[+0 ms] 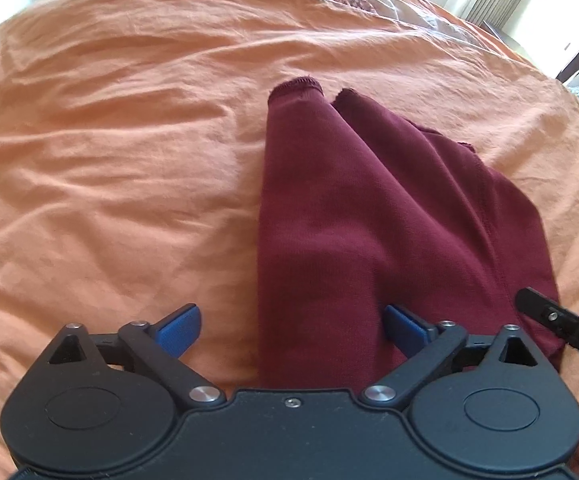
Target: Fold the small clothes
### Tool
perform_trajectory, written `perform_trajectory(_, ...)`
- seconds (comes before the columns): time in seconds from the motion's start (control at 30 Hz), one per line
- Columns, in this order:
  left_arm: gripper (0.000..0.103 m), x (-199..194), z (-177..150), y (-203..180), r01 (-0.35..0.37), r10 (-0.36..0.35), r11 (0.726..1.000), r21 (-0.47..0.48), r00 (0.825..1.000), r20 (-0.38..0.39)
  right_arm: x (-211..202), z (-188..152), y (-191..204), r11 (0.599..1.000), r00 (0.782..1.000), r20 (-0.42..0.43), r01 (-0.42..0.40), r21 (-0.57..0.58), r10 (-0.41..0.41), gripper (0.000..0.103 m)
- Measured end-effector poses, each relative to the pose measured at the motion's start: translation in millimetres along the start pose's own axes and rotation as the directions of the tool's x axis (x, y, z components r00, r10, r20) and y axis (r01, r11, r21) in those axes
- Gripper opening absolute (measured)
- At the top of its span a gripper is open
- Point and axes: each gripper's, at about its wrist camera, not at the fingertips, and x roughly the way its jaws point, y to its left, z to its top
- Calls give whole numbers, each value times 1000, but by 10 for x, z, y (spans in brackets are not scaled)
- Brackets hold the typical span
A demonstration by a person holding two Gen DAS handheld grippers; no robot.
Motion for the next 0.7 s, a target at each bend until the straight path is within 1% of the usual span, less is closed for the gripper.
perform_trajectory(0.07, 89, 8, 3, 12, 25, -26, 999, -21, 1000, -15, -18, -13, -17, 1000, 1000, 1, 22, 9, -22, 53)
perform_trajectory(0.1, 87, 9, 6, 17, 36, -37, 999, -31, 999, -21, -25, -15, -23, 1000, 1000, 3, 20, 22, -20, 47)
perform_trajectory(0.13, 82, 8, 8, 20, 46, -47, 998, -40, 999, -25, -38, -16, -21, 999, 1000, 6, 21, 31, -22, 43)
perform_trajectory(0.17, 75, 4, 10, 19, 59, -61, 997, -48, 998, -29, -58, -18, -19, 999, 1000, 10, 25, 32, -26, 35)
perform_trajectory(0.2, 71, -3, 15, 12, 72, -74, 996, -54, 997, -32, -75, -15, -8, 999, 1000, 12, 29, 28, -29, 30)
perform_trajectory(0.23, 69, -17, 17, -9, 73, -74, 996, -54, 997, -32, -89, -12, 0, 999, 999, 14, 31, 25, -31, 28)
perform_trajectory(0.3, 61, -43, 19, -72, 52, -53, 998, -33, 998, -35, -129, -7, 22, 999, 999, 20, 27, 24, -28, 20)
perform_trajectory(0.37, 49, -88, 16, -120, 39, -39, 999, -23, 999, -28, -188, -1, 51, 1000, 999, 36, 19, 19, -20, 18)
perform_trajectory(0.47, 42, -181, 10, -168, 22, -22, 1000, -9, 1000, -22, -332, -1, 169, 1000, 997, 74, 6, -23, -4, 16)
perform_trajectory(0.6, 37, -321, 10, -227, -9, 9, 1000, 14, 1000, -18, -521, -8, 387, 996, 994, 103, -10, -89, 19, 15)
perform_trajectory(0.7, 36, -461, -14, -241, -13, 14, 999, 30, 1000, -11, -662, -10, 542, 993, 992, 119, -25, -120, 40, 15)
